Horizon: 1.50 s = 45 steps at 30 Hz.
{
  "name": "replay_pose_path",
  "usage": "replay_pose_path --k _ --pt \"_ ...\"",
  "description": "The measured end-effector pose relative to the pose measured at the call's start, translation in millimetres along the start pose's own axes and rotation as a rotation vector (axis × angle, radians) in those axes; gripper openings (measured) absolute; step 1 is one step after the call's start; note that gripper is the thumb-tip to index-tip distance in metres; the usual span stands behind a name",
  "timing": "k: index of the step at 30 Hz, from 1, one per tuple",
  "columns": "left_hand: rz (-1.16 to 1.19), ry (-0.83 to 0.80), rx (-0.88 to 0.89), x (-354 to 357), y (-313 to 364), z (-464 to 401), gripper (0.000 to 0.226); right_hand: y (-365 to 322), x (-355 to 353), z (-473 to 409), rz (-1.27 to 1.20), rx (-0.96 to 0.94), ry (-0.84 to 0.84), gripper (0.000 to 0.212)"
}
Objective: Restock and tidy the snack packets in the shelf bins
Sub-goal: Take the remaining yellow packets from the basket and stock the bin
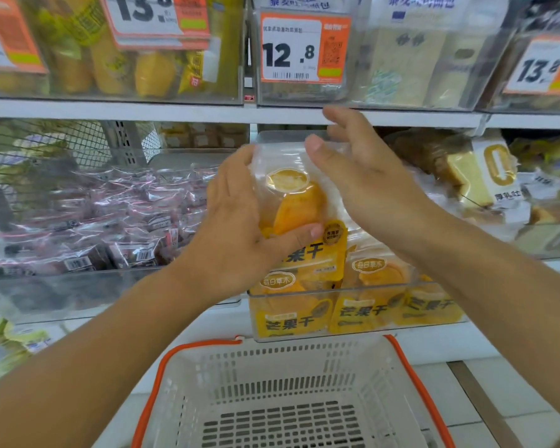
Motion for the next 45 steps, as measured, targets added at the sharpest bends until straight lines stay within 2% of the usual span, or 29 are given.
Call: replay_pose_path --k 3,5,9,15,18,20,24,26,29,33,34,36,38,39,45 --pt "0.231 0.088 -0.026 -7.1 2.5 -2.1 0.126 -3.0 3.6 -1.9 0.003 -0.078 -0.033 0.047" --pt "0.338 0.055 -0.019 -7.4 0.4 -2.7 0.120 -0.3 8.2 -3.3 0.071 -0.089 -0.074 0.044" --pt "0.391 0.043 -0.019 -3.7 -5.6 1.4 0.100 5.8 15.7 2.5 0.251 -0.135 -0.096 0.043" --pt "0.682 0.031 -0.109 8.0 6.3 10.7 0.104 11.3 18.0 9.3 0.372 -0.221 -0.122 0.044" --pt "0.692 0.011 -0.132 14.2 7.9 10.6 0.102 9.2 12.7 13.1 0.331 -0.240 -0.117 0.044" --pt "0.689 0.023 -0.115 12.2 7.9 8.8 0.110 10.4 8.2 16.7 0.246 -0.223 -0.106 0.049" --pt "0.644 0.087 -0.116 5.2 7.0 7.8 0.130 16.2 4.8 12.7 -0.198 0.062 -0.011 0.077" --pt "0.656 0.118 -0.116 3.5 11.8 8.2 0.133 14.8 11.1 7.9 -0.304 0.156 -0.036 0.080" --pt "0.679 0.157 -0.091 3.2 11.8 4.4 0.121 4.5 20.0 7.7 -0.219 0.101 -0.129 0.064" --pt "0.664 0.150 -0.089 4.4 -2.6 -1.2 0.097 7.0 27.6 12.8 -0.061 0.088 -0.253 0.056" --pt "0.651 0.149 -0.094 4.8 -4.0 -1.6 0.094 4.1 25.1 11.7 0.038 0.059 -0.229 0.053" --pt "0.623 0.141 -0.098 5.4 -3.3 -3.3 0.089 -5.0 12.3 2.6 0.175 -0.067 -0.067 0.038" --pt "0.641 0.124 -0.086 7.2 -2.9 -5.6 0.085 -8.6 -5.8 -11.4 0.099 -0.112 0.094 0.022" --pt "0.655 0.118 -0.091 7.2 -3.8 -6.2 0.085 -6.1 -13.5 -18.8 0.044 -0.091 0.121 0.018" --pt "0.633 0.063 -0.109 8.5 -8.5 -5.0 0.095 6.5 -27.8 -36.9 0.045 -0.049 -0.029 0.008"
Point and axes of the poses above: each hand's wrist, its own z-axis away from the middle knuckle, its own x-axis out of the palm, y = z × x, the point moved 5 cm from there along -z, towards the middle knuckle, and after that the axes turned 1 degree about -y, right-handed, at the moved point
